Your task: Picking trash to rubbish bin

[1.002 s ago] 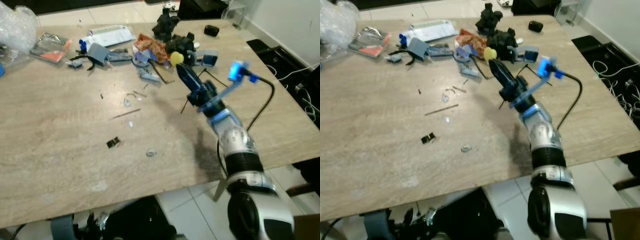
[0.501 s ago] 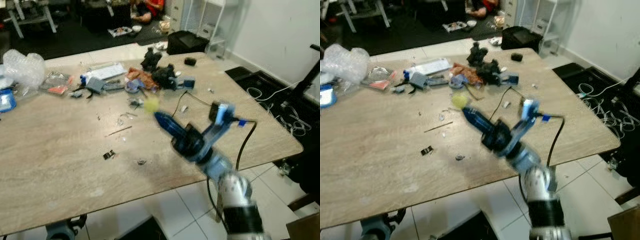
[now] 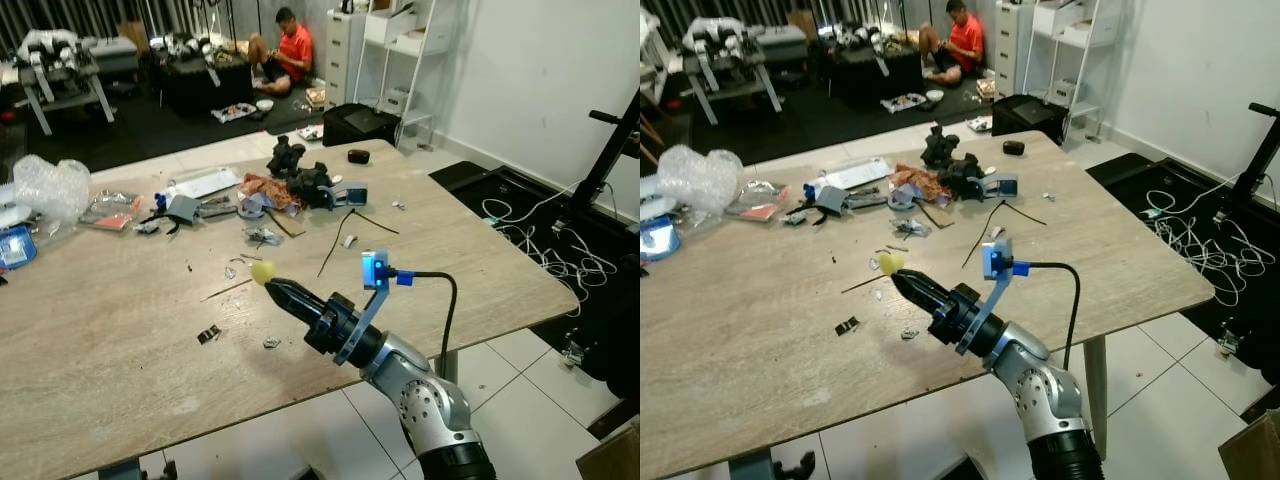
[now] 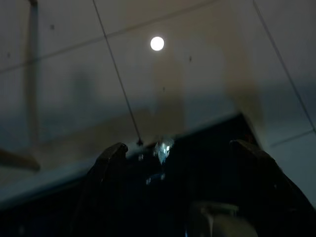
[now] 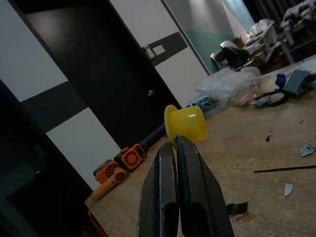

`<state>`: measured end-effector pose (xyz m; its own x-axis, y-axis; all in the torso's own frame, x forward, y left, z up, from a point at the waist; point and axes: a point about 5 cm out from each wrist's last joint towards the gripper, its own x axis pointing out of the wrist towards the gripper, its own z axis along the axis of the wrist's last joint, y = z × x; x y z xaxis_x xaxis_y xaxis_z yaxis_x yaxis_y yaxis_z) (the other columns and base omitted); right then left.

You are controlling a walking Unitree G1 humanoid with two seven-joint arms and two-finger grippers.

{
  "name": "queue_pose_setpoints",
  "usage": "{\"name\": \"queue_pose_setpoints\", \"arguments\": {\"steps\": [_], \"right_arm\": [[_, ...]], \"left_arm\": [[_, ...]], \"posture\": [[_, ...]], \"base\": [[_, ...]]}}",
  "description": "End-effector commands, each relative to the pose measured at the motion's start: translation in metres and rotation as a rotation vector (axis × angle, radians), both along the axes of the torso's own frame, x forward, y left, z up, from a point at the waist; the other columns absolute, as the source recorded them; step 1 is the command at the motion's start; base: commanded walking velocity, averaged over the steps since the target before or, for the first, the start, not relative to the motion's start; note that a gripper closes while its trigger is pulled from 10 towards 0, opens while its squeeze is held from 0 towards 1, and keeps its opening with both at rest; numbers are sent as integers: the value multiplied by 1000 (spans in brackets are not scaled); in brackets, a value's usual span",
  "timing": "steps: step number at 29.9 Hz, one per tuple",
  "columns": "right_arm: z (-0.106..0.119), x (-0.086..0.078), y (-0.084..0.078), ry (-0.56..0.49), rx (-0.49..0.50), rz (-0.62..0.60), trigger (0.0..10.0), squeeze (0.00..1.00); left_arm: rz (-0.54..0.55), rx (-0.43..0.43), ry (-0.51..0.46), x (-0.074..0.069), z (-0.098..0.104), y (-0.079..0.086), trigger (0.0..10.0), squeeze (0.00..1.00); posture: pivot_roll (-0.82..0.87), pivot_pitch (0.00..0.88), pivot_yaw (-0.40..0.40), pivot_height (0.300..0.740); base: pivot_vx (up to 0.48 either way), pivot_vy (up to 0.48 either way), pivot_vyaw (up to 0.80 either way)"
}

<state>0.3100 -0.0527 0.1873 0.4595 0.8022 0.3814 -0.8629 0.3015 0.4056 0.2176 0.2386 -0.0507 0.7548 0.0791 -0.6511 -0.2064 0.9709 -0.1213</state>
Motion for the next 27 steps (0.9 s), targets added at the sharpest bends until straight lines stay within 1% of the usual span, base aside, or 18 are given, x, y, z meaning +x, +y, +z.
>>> {"name": "queue_pose_setpoints", "arguments": {"steps": [1, 5, 6, 8, 9, 10, 11, 13, 20, 22, 24, 25, 27], "right_arm": [[-3, -4, 4, 14, -5, 2, 10000, 0], [-4, -4, 5, 16, -7, -3, 10000, 0], [-4, -5, 6, 16, -6, -5, 10000, 0], [-4, -5, 8, 18, -3, -6, 10000, 0], [-4, -5, 8, 18, -3, -6, 10000, 0], [-4, -6, 9, 20, -2, -7, 10000, 0], [-4, -6, 9, 20, -2, -7, 10000, 0], [-5, -7, 9, 24, -5, -16, 10000, 0], [-8, -7, 9, 54, -5, -51, 10000, 0], [-10, -5, 8, 50, -25, -79, 10000, 0], [-12, 0, 5, 75, -35, -128, 10000, 0], [-12, 0, 5, 75, -35, -128, 10000, 0], [-14, 7, 0, 104, -34, -189, 10000, 0]], "left_arm": [[12, -9, 105, -21, -15, -2, 10000, 0], [22, -14, 126, -25, -17, -2, 10000, 0], [28, -16, 147, -29, -20, -2, 10000, 0], [51, -21, 211, -43, -27, -3, 10000, 0], [51, -21, 211, -43, -27, -3, 10000, 0], [60, -23, 235, -48, -30, -4, 10000, 0], [60, -23, 235, -48, -30, -4, 10000, 0], [59, -25, 262, -54, -34, -6, 10000, 0], [53, -17, 279, -60, -36, -4, 10000, 0], [55, -11, 281, -60, -35, -3, 10000, 0], [47, -2, 287, -61, -36, -2, 10000, 0], [47, -2, 287, -61, -36, -2, 10000, 0], [41, 1, 291, -62, -36, -2, 10000, 0]], "posture": [[-88, 88, 63, 740], [-91, 87, 63, 740], [-95, 87, 64, 740], [-107, 87, 73, 740], [-107, 87, 73, 740], [-113, 88, 77, 740], [-113, 88, 77, 740], [-119, 88, 82, 740], [-120, 95, 89, 740], [-118, 99, 91, 740], [-117, 101, 91, 740], [-117, 101, 91, 740], [-118, 100, 92, 740]], "base": [[-307, 0, 0], [-315, 0, 0], [-322, 0, 0], [-317, 0, 0], [-315, 0, 0], [-315, 0, 0], [-315, 0, 0], [-311, 0, 0], [-284, 0, 0], [0, 0, -556], [0, 0, -800], [0, 0, -800], [0, 0, -800]]}}
